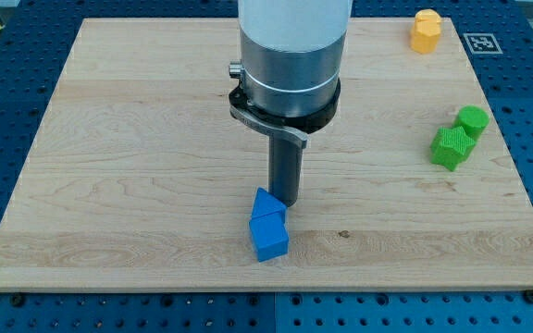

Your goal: Point your arm at green star

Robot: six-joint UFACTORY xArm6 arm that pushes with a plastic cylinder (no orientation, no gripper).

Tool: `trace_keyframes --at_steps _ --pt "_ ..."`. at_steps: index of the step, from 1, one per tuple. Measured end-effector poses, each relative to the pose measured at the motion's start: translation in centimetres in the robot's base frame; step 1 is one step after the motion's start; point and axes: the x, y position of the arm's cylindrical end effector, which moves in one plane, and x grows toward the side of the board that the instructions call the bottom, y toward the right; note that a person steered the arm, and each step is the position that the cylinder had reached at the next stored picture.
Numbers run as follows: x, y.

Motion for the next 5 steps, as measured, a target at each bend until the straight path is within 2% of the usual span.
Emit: trace_keyframes --at_steps 1,3,4,5 --pt "-2.6 1.4" --pt "-7.3 12.6" --pt "-8.1 16.1" --pt "-8.1 16.2"
